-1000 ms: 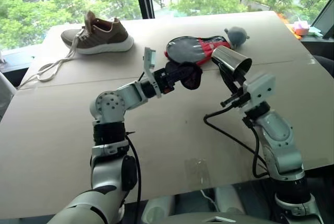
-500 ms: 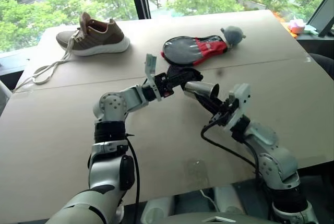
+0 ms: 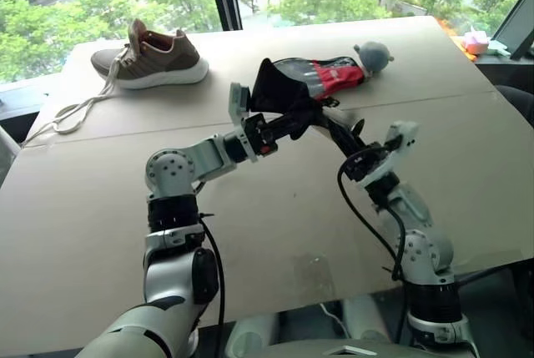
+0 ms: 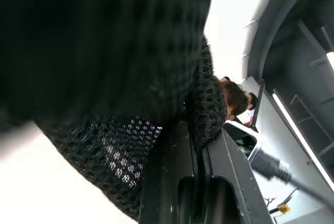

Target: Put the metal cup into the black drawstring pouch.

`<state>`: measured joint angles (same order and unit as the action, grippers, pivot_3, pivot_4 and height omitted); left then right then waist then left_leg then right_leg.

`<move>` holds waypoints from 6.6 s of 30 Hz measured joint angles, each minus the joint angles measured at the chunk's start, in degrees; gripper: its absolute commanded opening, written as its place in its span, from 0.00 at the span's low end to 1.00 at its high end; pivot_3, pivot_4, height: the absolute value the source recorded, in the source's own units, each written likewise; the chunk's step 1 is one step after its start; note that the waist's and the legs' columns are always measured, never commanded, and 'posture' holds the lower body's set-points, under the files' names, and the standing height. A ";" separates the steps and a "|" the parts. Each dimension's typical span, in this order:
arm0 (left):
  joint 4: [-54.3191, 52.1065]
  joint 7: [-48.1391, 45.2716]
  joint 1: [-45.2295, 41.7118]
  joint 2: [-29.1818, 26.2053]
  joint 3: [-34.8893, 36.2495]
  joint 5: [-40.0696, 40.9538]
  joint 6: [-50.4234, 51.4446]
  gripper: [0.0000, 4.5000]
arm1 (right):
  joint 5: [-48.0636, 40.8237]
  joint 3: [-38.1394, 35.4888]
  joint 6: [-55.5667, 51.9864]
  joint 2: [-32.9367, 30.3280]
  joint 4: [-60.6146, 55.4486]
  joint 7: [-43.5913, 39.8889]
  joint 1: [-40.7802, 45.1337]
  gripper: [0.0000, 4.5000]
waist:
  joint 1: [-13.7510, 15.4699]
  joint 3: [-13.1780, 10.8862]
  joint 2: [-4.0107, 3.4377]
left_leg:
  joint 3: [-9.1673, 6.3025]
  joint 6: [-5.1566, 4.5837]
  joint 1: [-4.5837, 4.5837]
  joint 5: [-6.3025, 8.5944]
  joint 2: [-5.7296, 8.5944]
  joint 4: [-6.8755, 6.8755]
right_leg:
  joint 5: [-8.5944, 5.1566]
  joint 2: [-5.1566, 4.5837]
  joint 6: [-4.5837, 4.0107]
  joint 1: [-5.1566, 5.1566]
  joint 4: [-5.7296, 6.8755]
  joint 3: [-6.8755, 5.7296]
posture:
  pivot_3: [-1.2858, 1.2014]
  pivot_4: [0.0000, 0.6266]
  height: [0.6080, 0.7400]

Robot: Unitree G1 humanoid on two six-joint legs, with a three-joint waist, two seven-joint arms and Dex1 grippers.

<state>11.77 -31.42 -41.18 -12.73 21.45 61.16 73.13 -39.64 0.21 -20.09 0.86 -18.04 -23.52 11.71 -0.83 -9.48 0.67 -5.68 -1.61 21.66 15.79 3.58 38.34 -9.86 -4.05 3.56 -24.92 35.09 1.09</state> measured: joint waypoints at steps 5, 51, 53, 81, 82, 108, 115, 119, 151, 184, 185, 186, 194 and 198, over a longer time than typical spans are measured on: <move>-0.02 -0.08 0.02 -0.38 0.06 0.81 0.01 0.00 | -7.45 -1.14 -4.93 -0.53 -2.21 0.04 -0.40 0.02 | -0.01 0.00 -0.01 | 0.02 0.00 0.00 0.00 0.01 0.00 | 0.00 -0.01 0.00 0.00 0.02 0.02 | 0.52 0.24 1.00; -18.03 -2.96 17.81 -11.46 -28.82 -42.41 -35.25 0.23 | 5.44 3.33 -4.30 -4.34 15.97 -7.43 3.81 0.00 | -0.01 0.04 0.01 | 0.41 -0.02 -0.05 0.01 -0.01 -0.02 | -0.01 -0.01 -0.01 -0.29 0.45 0.37 | 0.52 0.24 1.00; -18.01 -1.76 18.04 -11.46 -28.76 -44.23 -37.23 0.38 | 5.00 2.93 -4.39 -4.12 14.65 -7.47 3.24 0.00 | 0.03 0.04 0.01 | 0.39 -0.02 -0.05 0.01 -0.01 -0.02 | -0.01 -0.01 -0.01 -0.29 0.49 0.36 | 0.52 0.24 1.00; -16.32 21.75 30.34 -12.47 -33.33 -79.40 -68.02 0.38 | -5.52 -8.16 -13.35 -9.80 1.13 -0.11 -4.07 0.00 | 0.20 0.05 0.01 | 0.45 -0.23 -0.03 0.13 -0.05 -0.05 | -0.01 -0.04 0.00 -0.32 0.50 0.37 | 0.52 0.24 1.00; -15.57 22.82 30.33 -11.81 -33.21 -80.06 -68.60 0.38 | -5.92 -8.24 -13.74 -10.14 0.60 0.31 -4.45 0.00 | 0.21 0.05 0.01 | 0.45 -0.24 -0.03 0.13 -0.04 -0.05 | -0.01 -0.04 0.00 -0.32 0.49 0.37 | 0.52 0.24 1.00; -11.10 20.99 29.00 -2.80 -24.19 -67.58 -70.86 0.01 | -6.87 -8.54 -14.78 -11.05 -0.72 1.69 -5.73 0.00 | 0.20 0.07 0.04 | 0.48 -0.24 -0.03 0.13 -0.04 -0.02 | -0.01 -0.03 0.01 -0.31 0.51 0.37 | 0.52 0.24 1.00; -11.14 18.79 27.83 -1.99 -23.43 -63.84 -69.54 0.01 | -3.69 -5.85 -14.36 -12.62 -1.30 1.27 -4.69 0.00 | 0.21 0.07 0.04 | 0.47 -0.23 -0.03 0.13 -0.04 -0.01 | -0.01 -0.04 0.01 -0.31 0.51 0.35 | 0.52 0.24 1.00; -14.18 16.03 24.20 0.14 -19.59 -55.09 -62.78 0.01 | 2.76 1.53 -12.92 -16.71 -3.46 -2.20 -2.21 0.00 | 0.09 0.08 0.05 | 0.46 -0.08 -0.03 0.04 -0.03 0.02 | -0.01 -0.03 0.01 -0.30 0.51 0.32 | 0.52 0.24 1.00; -28.62 16.42 19.71 3.62 -10.84 -14.91 -23.81 0.01 | 16.18 7.90 4.48 -3.31 13.95 -3.50 6.87 0.00 | -0.08 0.11 0.13 | 0.48 -0.01 -0.03 0.00 -0.03 0.02 | -0.01 0.02 -0.01 -0.33 0.52 0.39 | 0.52 0.24 1.00; -31.52 16.74 21.45 5.04 -16.68 -11.56 -23.40 0.01 | 64.65 28.84 44.60 -23.93 39.13 -0.27 22.78 0.00 | -0.06 0.13 0.20 | 0.57 0.03 -0.07 -0.02 0.08 0.01 | -0.02 0.01 -0.02 -0.32 0.48 0.47 | 0.52 0.24 1.00; -31.56 16.75 21.49 5.13 -17.18 -11.55 -23.40 0.01 | 65.36 28.85 44.70 -23.55 39.90 0.39 22.97 0.00 | -0.06 0.13 0.20 | 0.57 0.03 -0.06 -0.02 0.03 0.01 | -0.02 0.01 -0.02 -0.32 0.47 0.48 | 0.52 0.24 1.00; -31.67 16.74 21.67 5.11 -17.54 -11.54 -23.39 0.01 | 65.64 28.77 44.65 -23.15 40.44 0.70 23.04 0.00 | -0.09 0.13 0.20 | 0.59 0.03 -0.06 -0.02 0.02 0.01 | -0.01 0.01 -0.02 -0.32 0.47 0.50 | 0.52 0.24 1.00; -35.15 16.57 25.26 3.90 -18.23 -10.22 -22.55 0.00 | 56.69 24.00 38.80 -17.17 40.27 -2.85 20.77 0.08 | -0.07 0.14 0.22 | 0.57 0.03 -0.06 -0.02 -0.06 0.01 | -0.01 0.04 -0.03 -0.31 0.46 0.50 | 0.52 0.24 1.00; -35.30 15.32 26.45 2.75 -18.01 -10.14 -22.86 0.00 | 51.64 21.54 32.76 -16.28 38.12 -6.56 19.43 0.41 | 0.09 0.14 0.22 | 0.56 0.02 -0.06 -0.02 -0.02 0.02 | -0.01 0.02 -0.02 -0.30 0.46 0.50 | 0.52 0.24 1.00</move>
<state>-23.54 -16.10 -14.73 -9.98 3.44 51.02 50.27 12.00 21.75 12.68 -15.42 20.08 -30.08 31.13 -0.74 -9.33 0.89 -5.12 -1.59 21.61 15.77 3.56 38.35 -9.87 -4.04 3.54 -25.22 35.56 1.59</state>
